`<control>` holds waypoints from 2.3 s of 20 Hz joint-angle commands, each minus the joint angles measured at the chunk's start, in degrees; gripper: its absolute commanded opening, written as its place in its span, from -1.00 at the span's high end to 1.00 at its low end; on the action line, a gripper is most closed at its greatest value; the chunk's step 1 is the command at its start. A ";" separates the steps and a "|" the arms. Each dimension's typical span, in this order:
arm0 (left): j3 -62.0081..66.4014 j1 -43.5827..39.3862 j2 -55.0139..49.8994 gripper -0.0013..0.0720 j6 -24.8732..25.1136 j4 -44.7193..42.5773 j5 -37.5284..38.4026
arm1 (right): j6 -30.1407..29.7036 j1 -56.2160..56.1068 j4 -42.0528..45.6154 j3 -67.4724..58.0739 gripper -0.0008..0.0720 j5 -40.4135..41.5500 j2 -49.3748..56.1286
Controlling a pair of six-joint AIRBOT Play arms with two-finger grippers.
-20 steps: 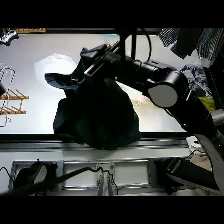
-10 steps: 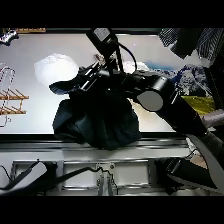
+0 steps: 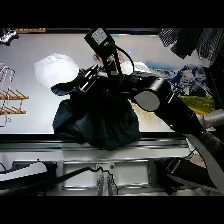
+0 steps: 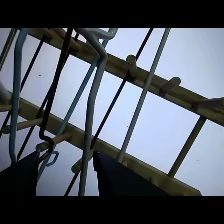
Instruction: Fold the clothes and pants, and hang the long-sleeved shirts on hangers.
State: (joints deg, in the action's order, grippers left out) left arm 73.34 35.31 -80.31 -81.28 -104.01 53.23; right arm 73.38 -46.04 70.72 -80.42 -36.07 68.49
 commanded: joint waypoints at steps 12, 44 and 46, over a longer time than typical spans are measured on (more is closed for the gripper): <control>0.66 0.09 -6.84 0.33 4.20 0.35 -2.89 | 0.02 -0.07 -0.02 0.02 0.84 -0.39 0.02; 0.52 -26.43 37.07 0.89 4.15 17.27 7.78 | 0.48 -0.02 2.71 -0.07 0.84 2.95 -0.11; 0.50 -29.83 40.48 0.89 4.17 17.29 13.57 | 0.46 -0.02 4.02 -0.31 0.84 3.32 -0.26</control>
State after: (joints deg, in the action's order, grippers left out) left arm 73.91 10.52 -45.36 -77.14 -87.39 59.59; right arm 73.93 -46.04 73.12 -80.53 -34.09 68.40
